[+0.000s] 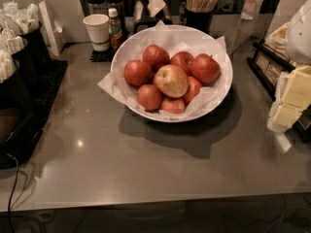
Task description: Pick apple from white bowl
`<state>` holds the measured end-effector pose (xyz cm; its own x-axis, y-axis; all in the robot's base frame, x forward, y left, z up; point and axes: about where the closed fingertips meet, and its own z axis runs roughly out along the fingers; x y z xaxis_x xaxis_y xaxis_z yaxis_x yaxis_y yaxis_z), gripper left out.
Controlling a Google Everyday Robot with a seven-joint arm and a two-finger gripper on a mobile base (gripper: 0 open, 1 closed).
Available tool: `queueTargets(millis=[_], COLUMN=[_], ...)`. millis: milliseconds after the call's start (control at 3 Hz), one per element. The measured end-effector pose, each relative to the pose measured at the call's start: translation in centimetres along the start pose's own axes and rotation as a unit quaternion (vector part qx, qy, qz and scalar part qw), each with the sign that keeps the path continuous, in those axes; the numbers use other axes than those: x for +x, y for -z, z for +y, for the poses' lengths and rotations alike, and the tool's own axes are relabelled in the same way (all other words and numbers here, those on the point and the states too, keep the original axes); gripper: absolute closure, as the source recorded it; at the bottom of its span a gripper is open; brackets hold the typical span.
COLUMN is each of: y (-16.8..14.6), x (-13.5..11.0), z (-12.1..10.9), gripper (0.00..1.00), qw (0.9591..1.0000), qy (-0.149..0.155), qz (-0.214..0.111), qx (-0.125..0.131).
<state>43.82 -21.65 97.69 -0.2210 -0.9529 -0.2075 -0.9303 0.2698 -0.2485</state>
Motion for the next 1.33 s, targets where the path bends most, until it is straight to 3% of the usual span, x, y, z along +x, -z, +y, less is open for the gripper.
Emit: queueTargets(millis=[333,667,1000,1333], y=[0.0,0.1,-0.4,-2.1], x=[0.0,-1.5,-4.9,-9.5], z=[0.0,-0.8,-2.7,-4.4], gripper=[0.00,0.00,0.00,0.00], qw=[1.0000,0.9995,0.9962,0.9878], qy=[0.000,0.009,0.028,0.047], qz=[0.000,-0.027,-0.082,-0.144], qx=[0.000,0.010,0.001,-0.036])
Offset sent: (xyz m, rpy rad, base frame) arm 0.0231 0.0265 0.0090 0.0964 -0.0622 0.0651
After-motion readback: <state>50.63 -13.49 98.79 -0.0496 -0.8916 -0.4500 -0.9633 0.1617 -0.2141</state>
